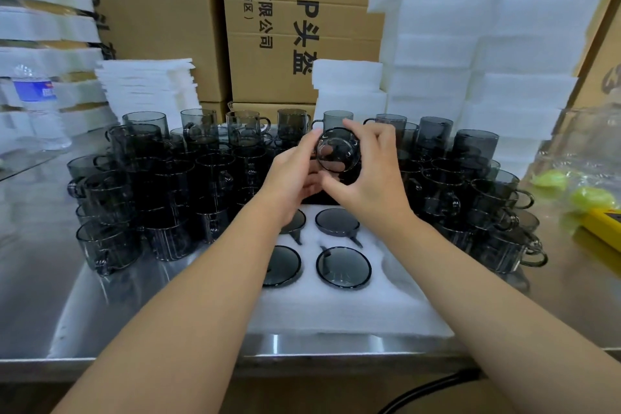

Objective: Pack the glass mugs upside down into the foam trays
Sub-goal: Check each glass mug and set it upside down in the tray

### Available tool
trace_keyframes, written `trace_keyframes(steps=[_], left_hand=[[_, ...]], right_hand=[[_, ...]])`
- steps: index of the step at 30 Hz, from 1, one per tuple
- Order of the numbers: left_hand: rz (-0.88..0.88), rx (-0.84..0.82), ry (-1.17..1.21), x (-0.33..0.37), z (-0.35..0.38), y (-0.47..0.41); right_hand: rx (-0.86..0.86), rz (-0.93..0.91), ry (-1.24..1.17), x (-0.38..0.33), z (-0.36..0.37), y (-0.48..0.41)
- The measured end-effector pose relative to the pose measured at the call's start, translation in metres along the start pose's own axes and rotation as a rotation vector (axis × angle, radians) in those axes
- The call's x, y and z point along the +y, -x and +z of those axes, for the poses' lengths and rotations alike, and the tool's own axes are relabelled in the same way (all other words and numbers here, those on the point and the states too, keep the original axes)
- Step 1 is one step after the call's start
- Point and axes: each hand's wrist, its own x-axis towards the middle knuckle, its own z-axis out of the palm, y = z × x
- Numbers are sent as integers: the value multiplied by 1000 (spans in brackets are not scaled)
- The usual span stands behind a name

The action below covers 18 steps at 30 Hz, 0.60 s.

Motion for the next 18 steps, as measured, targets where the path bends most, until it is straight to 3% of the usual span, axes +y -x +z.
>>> trace_keyframes(steps=[3,5,18], left_hand=[[93,196,-197,0,1,1],[121,237,-232,1,1,3],[10,152,-188,4,-2,6]], right_hand=[[-57,-26,14,1,2,2],[-65,-34,9,1,1,2],[-93,-10,-47,-2,0,4]])
